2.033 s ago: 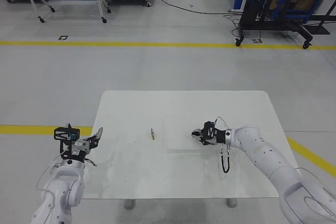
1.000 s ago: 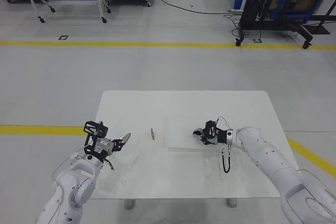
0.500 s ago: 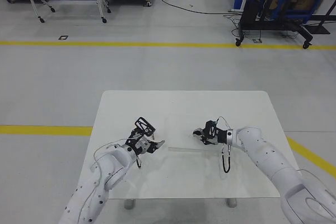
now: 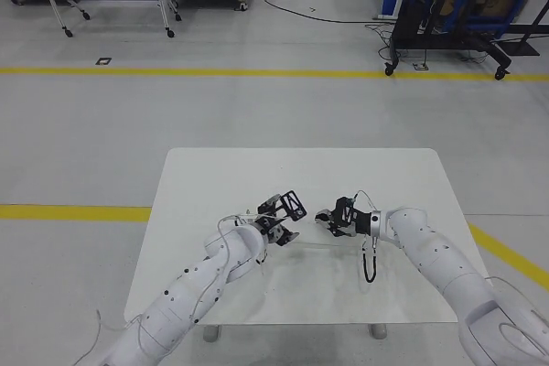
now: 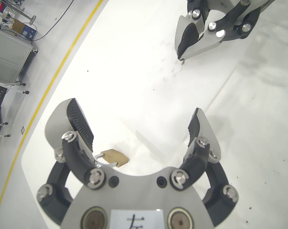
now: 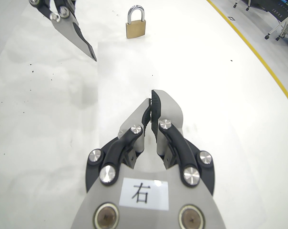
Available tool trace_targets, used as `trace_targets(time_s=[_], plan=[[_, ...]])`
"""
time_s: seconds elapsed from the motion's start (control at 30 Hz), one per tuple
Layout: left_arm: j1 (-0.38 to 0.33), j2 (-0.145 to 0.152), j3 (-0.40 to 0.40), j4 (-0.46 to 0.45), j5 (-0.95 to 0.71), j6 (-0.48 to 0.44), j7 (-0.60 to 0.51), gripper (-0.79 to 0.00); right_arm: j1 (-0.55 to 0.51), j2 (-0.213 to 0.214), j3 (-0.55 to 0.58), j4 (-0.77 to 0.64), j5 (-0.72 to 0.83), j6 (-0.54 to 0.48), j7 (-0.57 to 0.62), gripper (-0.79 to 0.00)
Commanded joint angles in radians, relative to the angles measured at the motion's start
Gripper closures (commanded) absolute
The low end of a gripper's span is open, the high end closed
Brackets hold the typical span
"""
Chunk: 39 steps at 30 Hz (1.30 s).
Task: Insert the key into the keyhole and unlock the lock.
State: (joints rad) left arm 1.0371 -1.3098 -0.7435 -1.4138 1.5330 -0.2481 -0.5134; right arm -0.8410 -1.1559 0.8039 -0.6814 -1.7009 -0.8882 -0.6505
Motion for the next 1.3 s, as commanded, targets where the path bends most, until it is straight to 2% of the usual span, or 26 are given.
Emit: trace_targets(time_s=[0.0,0.17,0.3,0.7,0.83,1.1,1.2,1.27], plan=[[-0.014,-0.011,0.024,0.029,0.013,0.019,0.0,-0.785,0.0,0.0,0.0,0.0,0.0,0.0,0.0,0.0],[-0.034,-0.034,0.064,0.084,0.036,0.047,-0.005,-0.785,0.0,0.0,0.0,0.0,0.0,0.0,0.0,0.0],[-0.04,-0.048,0.065,0.113,0.011,0.073,-0.004,-0.785,-0.016,0.0,0.006,-0.019,0.018,0.02,0.019,0.0],[-0.044,-0.068,0.06,0.148,0.016,0.081,0.021,-0.785,-0.083,0.04,0.082,-0.101,0.071,0.042,-0.003,0.0],[-0.034,-0.066,0.029,0.132,-0.002,0.103,0.04,-0.785,-0.113,0.059,0.113,-0.133,0.079,0.036,-0.03,0.0],[-0.032,-0.065,0.025,0.13,-0.001,0.111,0.044,-0.785,-0.113,0.059,0.113,-0.133,0.079,0.036,-0.03,0.0],[0.013,-0.05,-0.031,0.086,0.005,0.159,0.115,-0.785,-0.113,0.059,0.113,-0.133,0.079,0.036,-0.03,0.0],[0.055,-0.031,-0.102,0.055,-0.042,0.124,0.193,-0.785,-0.125,0.055,0.121,-0.145,0.128,0.038,-0.028,0.0]])
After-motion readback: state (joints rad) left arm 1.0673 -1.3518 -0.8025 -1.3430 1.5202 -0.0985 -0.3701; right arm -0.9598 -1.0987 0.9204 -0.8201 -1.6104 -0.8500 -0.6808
